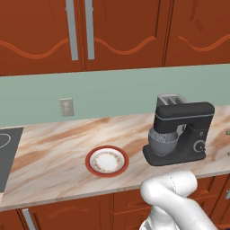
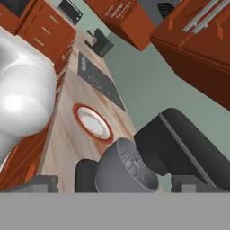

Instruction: Add butter and sugar cubes to the stand mixer bowl and then turn on the stand mixer to begin making frosting.

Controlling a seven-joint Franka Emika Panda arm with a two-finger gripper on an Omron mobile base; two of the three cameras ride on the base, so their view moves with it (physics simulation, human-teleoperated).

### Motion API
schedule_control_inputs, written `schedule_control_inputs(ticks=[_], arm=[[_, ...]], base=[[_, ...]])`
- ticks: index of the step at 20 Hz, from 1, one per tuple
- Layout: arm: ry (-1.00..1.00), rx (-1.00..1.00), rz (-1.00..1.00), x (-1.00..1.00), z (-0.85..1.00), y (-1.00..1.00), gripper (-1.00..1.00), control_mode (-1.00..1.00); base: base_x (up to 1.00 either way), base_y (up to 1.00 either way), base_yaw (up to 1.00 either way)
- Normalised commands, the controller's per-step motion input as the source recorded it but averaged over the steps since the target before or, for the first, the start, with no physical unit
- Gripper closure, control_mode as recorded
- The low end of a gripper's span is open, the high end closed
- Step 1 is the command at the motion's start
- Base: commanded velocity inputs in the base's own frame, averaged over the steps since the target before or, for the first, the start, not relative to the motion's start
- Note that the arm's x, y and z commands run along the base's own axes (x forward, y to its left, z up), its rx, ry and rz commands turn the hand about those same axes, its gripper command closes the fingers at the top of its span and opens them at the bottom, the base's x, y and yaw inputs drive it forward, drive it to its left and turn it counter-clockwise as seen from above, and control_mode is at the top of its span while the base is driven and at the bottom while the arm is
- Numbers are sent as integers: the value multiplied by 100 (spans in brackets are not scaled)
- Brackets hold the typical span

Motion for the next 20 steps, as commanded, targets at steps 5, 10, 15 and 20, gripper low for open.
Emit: schedule_control_inputs(ticks=[5, 10, 15, 20], arm=[[-11, 7, 0, 17, -38, 2, -100, -100], [-8, 6, 1, 11, -37, 0, -100, -100], [-11, 15, 0, 5, -18, 0, -100, -100], [-7, 8, -5, 26, -4, 0, -100, -100]], base=[[0, 0, 0], [0, 0, 0], [0, 0, 0], [0, 0, 0]])
